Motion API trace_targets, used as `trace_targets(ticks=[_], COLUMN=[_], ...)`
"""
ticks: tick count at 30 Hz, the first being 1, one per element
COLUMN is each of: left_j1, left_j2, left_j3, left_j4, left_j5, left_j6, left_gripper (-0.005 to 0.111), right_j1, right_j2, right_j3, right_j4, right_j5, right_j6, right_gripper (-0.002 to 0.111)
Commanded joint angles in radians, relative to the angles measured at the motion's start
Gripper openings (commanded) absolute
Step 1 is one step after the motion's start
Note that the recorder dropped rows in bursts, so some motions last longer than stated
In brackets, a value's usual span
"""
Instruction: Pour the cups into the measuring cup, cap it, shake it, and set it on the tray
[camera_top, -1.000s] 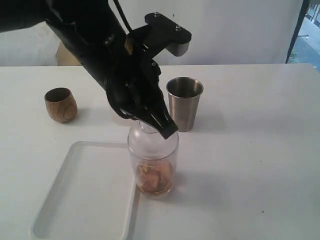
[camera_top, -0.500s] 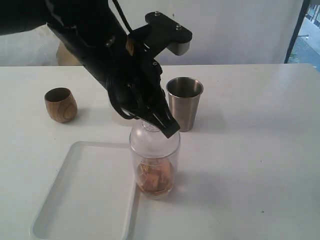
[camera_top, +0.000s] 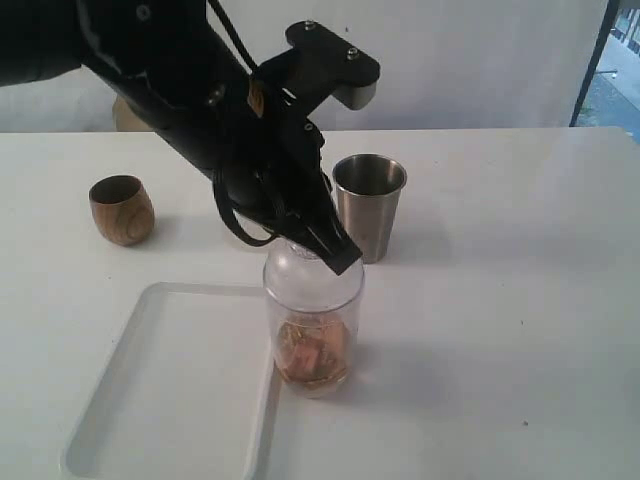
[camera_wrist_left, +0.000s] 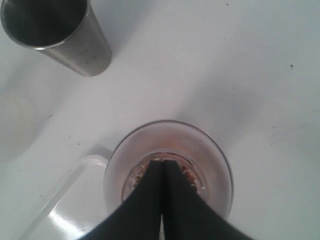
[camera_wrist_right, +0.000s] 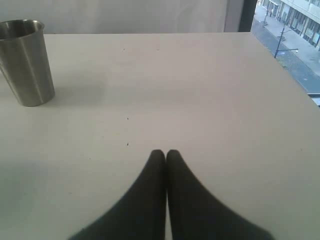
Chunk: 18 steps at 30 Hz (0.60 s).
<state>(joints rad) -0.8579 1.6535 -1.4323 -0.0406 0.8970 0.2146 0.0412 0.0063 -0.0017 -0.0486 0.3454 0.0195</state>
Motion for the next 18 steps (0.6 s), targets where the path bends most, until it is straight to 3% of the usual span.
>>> trace_targets(ticks=[1, 10, 18], left_j1=[-0.002, -0.002, -0.002], left_j2=[0.009, 0.009, -0.122], left_j3=[0.023, -0.021, -0.083], left_j4=[-0.006, 0.001, 0.049], left_j5=[-0.012, 0.012, 0.025], left_j6=[0.001, 0.003, -0.027], left_gripper=[0.004, 0.04, 0.045], right_j1=[-0.005, -0.005, -0.005], right_j2=[-0.006, -0.006, -0.006], right_j3=[0.002, 0.002, 0.002], right_j4=[-0.002, -0.002, -0.002], right_j5=[-0.003, -0.003, -0.003], right_j6=[0.003, 0.003, 0.003], right_gripper=[0.0, 0.0, 0.0])
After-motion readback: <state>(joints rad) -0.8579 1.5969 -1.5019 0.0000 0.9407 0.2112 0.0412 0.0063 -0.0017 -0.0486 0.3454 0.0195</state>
